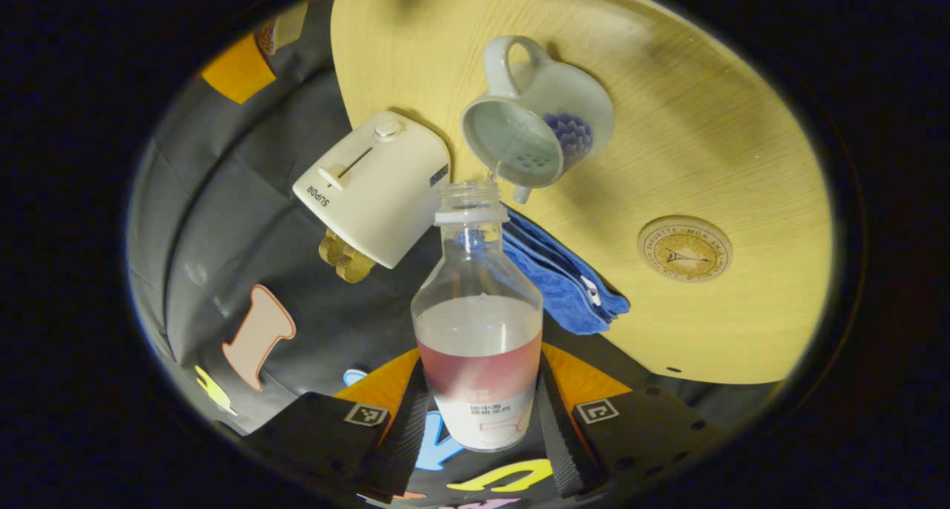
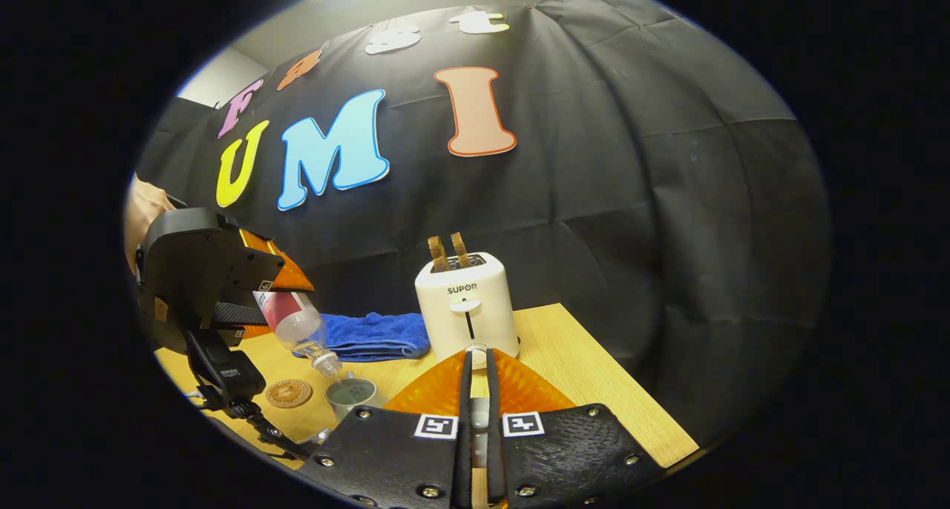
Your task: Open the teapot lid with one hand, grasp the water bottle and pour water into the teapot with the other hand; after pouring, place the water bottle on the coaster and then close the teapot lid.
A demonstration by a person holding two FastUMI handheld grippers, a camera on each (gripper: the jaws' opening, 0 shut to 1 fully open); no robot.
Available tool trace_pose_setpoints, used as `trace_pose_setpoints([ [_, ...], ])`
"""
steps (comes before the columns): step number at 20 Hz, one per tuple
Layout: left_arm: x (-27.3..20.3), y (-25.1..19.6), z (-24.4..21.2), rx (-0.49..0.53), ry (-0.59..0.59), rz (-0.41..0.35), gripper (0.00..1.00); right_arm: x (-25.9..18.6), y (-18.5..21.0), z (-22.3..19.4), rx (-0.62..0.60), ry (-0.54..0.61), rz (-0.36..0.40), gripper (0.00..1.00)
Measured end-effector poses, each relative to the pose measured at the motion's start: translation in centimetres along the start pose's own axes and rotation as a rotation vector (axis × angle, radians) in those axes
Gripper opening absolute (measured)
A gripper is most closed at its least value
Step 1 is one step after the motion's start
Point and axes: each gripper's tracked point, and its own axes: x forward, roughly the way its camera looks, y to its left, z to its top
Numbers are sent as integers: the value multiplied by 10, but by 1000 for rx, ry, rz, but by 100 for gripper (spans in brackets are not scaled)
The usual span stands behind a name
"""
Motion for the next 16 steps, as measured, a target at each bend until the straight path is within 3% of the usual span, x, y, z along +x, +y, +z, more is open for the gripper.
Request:
trace_pose_setpoints([
  [9,0,-2,-1,58,22,-5,83,-1,1,1,-1,0,1,8],
  [16,1,-4,9,-10,-13,-11,84,-1,-1,1,1,-2,-2,8],
])
